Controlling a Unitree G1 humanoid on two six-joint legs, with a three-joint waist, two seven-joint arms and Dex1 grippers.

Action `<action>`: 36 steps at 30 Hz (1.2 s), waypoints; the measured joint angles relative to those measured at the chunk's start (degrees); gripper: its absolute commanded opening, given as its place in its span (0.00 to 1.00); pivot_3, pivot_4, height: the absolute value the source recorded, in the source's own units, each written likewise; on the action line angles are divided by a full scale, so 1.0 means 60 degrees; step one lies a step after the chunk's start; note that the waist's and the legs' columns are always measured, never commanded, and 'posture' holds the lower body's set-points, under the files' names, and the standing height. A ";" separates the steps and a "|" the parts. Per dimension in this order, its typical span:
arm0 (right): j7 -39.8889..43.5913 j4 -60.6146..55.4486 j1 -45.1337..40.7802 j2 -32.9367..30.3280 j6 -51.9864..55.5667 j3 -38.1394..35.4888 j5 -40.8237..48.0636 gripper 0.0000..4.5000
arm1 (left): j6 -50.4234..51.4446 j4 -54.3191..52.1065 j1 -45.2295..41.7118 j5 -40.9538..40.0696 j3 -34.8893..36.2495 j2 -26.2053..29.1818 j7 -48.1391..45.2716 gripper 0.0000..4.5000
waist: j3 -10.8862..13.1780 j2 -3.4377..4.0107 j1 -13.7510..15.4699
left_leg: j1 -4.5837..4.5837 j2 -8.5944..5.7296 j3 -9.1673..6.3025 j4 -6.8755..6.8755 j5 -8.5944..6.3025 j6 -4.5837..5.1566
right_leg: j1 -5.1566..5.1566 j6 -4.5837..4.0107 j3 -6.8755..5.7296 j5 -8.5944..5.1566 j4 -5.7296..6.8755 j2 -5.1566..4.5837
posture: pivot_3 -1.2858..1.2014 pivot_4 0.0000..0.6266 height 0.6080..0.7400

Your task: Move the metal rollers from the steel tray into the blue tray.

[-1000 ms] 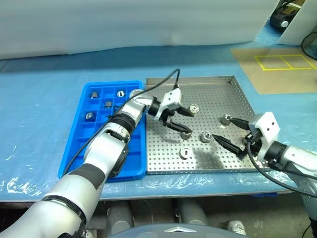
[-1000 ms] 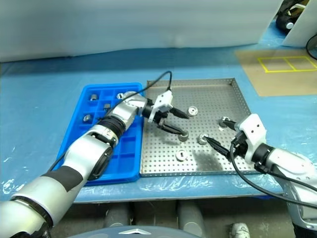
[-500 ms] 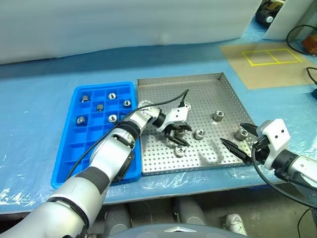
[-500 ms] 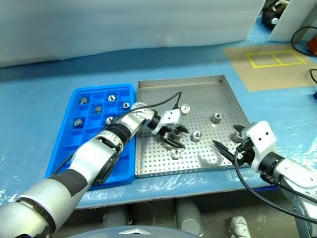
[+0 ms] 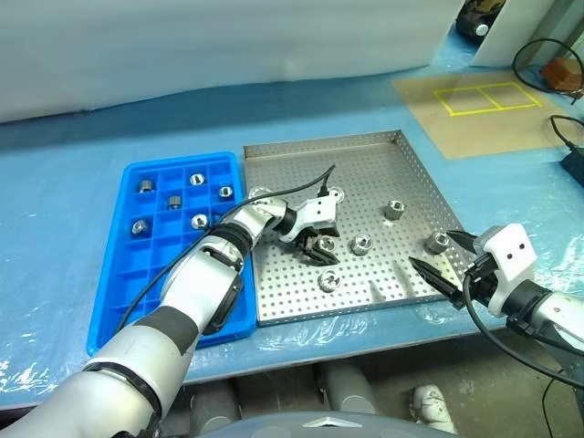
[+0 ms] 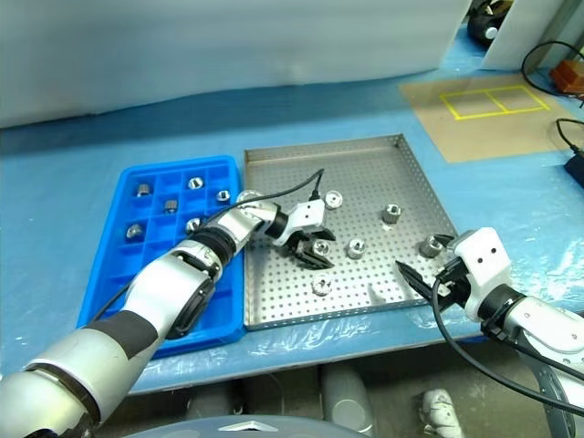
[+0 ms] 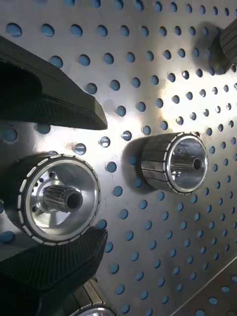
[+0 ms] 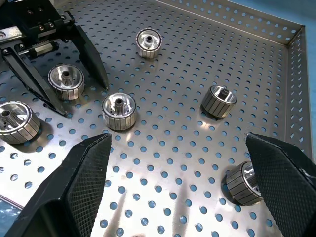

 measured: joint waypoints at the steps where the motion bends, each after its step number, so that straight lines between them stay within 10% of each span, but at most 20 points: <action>1: 0.0000 0.0000 -0.0003 0.0000 -0.0003 0.0001 -0.0012 0.99 | 0.0002 -0.0001 0.0000 0.0019 -0.0001 0.0008 -0.0002 0.75 | 0.0000 0.0000 -0.0032 | -0.0001 -0.0006 0.0000 0.0000 -0.0004 0.0007 | 0.0007 -0.0001 -0.0001 0.0000 -0.0010 -0.0007 | 0.24 0.24 1.00; 8: -0.0001 0.0001 -0.0124 0.0000 -0.0014 0.0008 -0.0068 1.00 | -0.0121 -0.0024 0.0014 0.0156 -0.0007 0.0122 0.0035 0.41 | 0.0000 0.0000 -0.0197 | -0.0001 -0.0102 0.0001 0.0007 -0.0036 0.0065 | 0.0022 0.0001 0.0003 0.0001 -0.0023 -0.0109 | 0.25 0.24 1.00; 25: 0.0202 0.0503 -0.1302 -0.0034 -0.0091 0.0606 -0.0224 1.00 | 0.0158 -0.0438 -0.0190 -0.1269 0.1410 0.0371 -0.1258 0.40 | 0.0003 -0.0004 -0.0317 | -0.0022 -0.0110 0.0000 0.0024 -0.0036 0.0107 | 0.0027 0.0000 -0.0005 0.0002 -0.0033 -0.0128 | 0.30 0.24 1.00; 31: 0.0823 0.1708 -0.2804 -0.0168 -0.0459 0.1857 -0.0396 1.00 | 0.1773 -0.3160 -0.0284 -0.2977 0.2304 0.1933 -0.3256 0.40 | 0.0001 0.0007 -0.0294 | 0.0015 -0.0092 0.0006 -0.0004 -0.0031 0.0111 | 0.0021 -0.0003 -0.0006 0.0004 -0.0009 -0.0113 | 0.35 0.24 1.00; 36: 0.1645 0.3033 -0.4692 -0.0037 -0.0997 0.3328 -0.0700 1.00 | 0.3647 -0.7009 0.2443 -0.3555 0.2141 0.3501 -0.3544 0.40 | 0.0007 0.0020 -0.0078 | 0.0024 -0.0087 0.0026 -0.0022 -0.0027 0.0115 | 0.0016 -0.0006 0.0006 0.0006 -0.0005 -0.0110 | 0.42 0.24 1.00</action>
